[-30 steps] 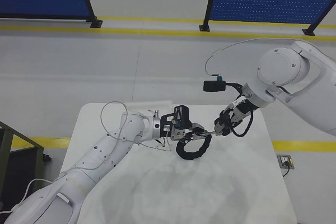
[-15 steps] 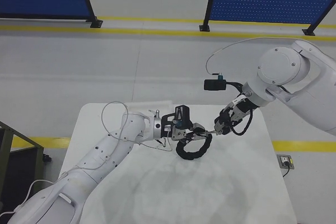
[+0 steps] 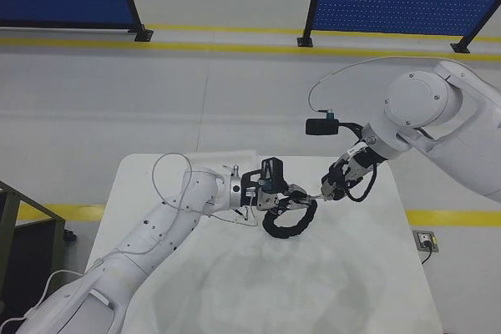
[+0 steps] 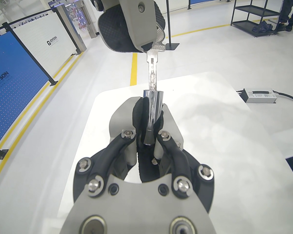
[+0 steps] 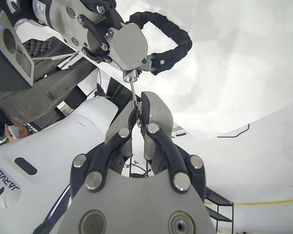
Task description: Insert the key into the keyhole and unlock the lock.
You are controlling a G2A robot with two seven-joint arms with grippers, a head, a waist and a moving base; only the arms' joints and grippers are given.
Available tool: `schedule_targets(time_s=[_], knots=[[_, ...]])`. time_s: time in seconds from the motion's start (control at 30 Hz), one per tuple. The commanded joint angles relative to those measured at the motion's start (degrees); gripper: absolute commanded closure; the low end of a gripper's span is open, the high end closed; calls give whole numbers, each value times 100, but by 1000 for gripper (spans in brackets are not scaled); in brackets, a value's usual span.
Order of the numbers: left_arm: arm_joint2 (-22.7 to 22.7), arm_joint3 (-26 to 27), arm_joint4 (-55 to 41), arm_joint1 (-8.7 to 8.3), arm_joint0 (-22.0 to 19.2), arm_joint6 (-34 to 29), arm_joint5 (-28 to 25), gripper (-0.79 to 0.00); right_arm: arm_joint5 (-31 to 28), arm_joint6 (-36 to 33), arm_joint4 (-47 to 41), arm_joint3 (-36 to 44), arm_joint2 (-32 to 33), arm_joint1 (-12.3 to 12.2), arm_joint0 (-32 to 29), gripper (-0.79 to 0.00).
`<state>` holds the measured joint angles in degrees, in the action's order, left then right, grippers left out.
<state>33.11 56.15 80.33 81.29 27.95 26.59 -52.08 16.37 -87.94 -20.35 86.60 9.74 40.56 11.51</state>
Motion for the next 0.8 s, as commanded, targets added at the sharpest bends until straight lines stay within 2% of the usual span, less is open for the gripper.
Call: schedule_targets(time_s=[0.0, 0.77], knots=[[16, -4, 11, 6, 15, 6, 2, 0, -4, -4, 2, 6, 0, 3, 1, 0], [187, -86, -1, 108, 86, -116, -79, 0, 20, 19, 156, -14, 0, 196, -19, 0]])
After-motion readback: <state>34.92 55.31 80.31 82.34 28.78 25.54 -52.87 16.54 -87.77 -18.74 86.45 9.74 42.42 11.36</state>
